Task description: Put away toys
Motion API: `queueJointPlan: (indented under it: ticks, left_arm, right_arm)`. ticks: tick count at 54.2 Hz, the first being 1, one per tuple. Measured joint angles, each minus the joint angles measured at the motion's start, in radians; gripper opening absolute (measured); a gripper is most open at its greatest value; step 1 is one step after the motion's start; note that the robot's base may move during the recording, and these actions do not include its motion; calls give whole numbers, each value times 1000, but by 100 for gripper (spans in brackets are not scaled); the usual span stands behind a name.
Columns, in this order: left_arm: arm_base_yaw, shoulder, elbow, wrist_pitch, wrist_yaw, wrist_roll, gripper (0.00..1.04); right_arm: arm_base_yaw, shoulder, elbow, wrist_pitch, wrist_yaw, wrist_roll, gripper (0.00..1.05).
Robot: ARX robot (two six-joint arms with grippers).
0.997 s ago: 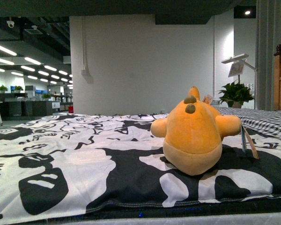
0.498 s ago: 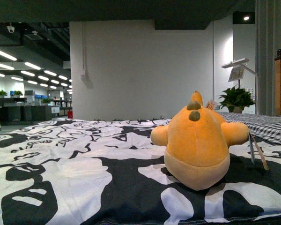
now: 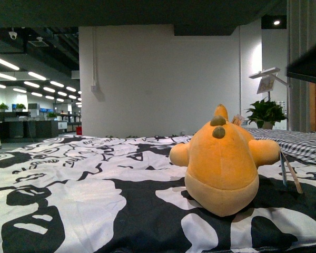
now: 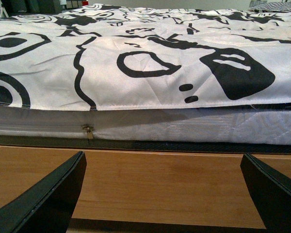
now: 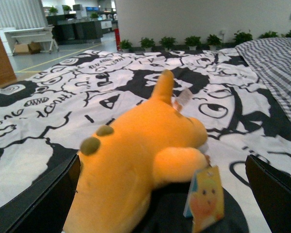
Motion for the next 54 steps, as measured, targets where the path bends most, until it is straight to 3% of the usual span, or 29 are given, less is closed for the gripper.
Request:
queueJointPlan:
  ticks: [11, 22, 54]
  left_arm:
    - [0, 0, 0, 0, 0, 0, 99]
    - [0, 0, 0, 0, 0, 0, 99]
    - [0, 0, 0, 0, 0, 0, 99]
  right_arm:
    - [156, 174, 182, -45, 105, -85, 104]
    - [230, 299, 280, -63, 192, -153, 104]
    - [262, 528, 349, -41, 326, -244, 104]
